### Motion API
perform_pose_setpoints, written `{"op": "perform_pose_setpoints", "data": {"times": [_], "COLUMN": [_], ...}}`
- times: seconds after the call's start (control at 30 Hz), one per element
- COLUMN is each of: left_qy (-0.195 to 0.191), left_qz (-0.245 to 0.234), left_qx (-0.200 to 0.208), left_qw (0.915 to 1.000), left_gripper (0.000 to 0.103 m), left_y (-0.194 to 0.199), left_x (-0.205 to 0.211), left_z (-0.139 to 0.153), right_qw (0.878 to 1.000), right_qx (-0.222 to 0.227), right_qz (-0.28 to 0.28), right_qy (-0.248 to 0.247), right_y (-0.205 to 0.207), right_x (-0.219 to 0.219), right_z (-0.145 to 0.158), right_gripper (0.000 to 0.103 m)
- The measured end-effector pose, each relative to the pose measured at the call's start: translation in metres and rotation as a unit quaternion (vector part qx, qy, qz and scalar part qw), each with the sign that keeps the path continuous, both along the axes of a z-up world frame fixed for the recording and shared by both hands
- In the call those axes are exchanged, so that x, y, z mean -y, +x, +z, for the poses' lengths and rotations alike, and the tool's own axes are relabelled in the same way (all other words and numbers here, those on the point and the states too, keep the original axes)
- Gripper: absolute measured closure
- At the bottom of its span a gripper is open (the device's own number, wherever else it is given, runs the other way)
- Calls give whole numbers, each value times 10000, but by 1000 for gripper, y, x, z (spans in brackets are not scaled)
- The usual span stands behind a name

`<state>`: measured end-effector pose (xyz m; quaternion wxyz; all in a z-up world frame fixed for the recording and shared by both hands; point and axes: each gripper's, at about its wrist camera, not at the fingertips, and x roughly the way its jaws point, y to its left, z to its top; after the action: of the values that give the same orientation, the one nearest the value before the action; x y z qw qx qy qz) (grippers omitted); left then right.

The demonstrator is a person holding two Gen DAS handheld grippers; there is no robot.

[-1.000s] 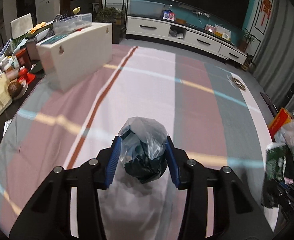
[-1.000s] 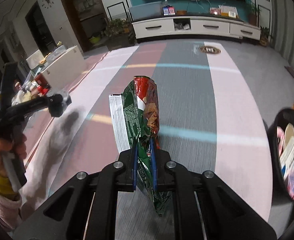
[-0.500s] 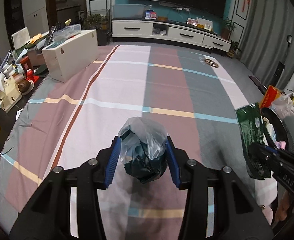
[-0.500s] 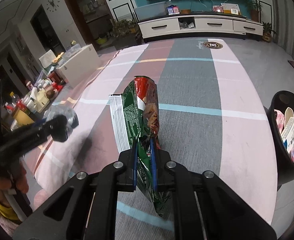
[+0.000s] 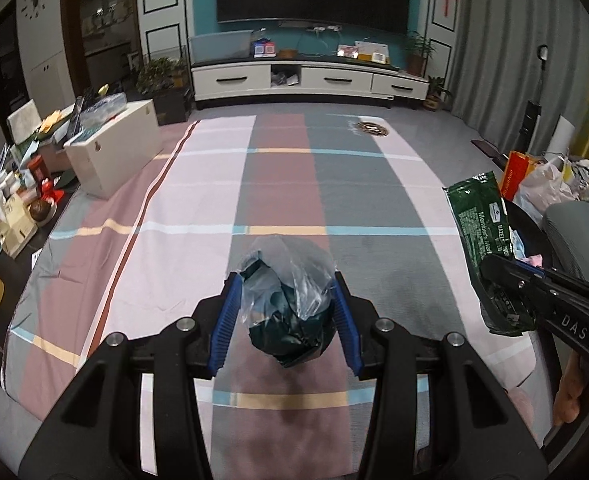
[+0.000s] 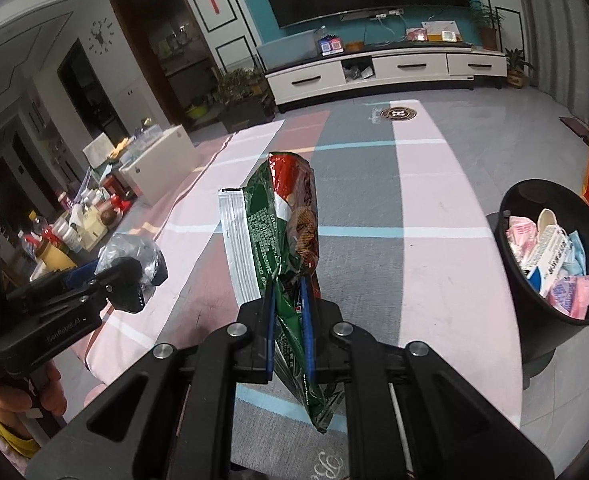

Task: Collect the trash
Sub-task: 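Carry the dark bag and green wrapper over the black bin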

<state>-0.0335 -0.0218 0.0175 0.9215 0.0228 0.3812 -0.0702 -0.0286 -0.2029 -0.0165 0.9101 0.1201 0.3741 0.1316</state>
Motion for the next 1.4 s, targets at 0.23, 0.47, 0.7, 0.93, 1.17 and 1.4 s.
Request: {"op": "perform_pose_setpoints", "data": {"times": [0.23, 0.47, 0.7, 0.93, 1.17, 1.4], "left_qy": [140, 252, 359, 458, 528, 623], "left_qz": [-287, -544, -792, -1031, -1274, -1519], "left_qx": [152, 272, 354, 441, 471, 492], "left_qw": [9994, 9978, 9956, 9926, 9893, 9852], "left_gripper": [57, 57, 57, 57, 57, 56], "left_y": [-10, -18, -23, -26, -22, -21], "left_x": [27, 53, 77, 100, 122, 148], "left_z": [11, 20, 26, 30, 30, 29], "right_qw": [9996, 9985, 9971, 9951, 9926, 9892], "right_qx": [169, 290, 390, 478, 517, 571], "right_qz": [-170, -360, -511, -687, -915, -1160], "right_qy": [145, 278, 412, 520, 608, 683], "right_y": [-17, -31, -43, -54, -63, -70], "right_x": [19, 38, 52, 69, 90, 113], "right_z": [9, 15, 19, 20, 19, 18], "right_gripper": [91, 91, 91, 91, 91, 91]}}
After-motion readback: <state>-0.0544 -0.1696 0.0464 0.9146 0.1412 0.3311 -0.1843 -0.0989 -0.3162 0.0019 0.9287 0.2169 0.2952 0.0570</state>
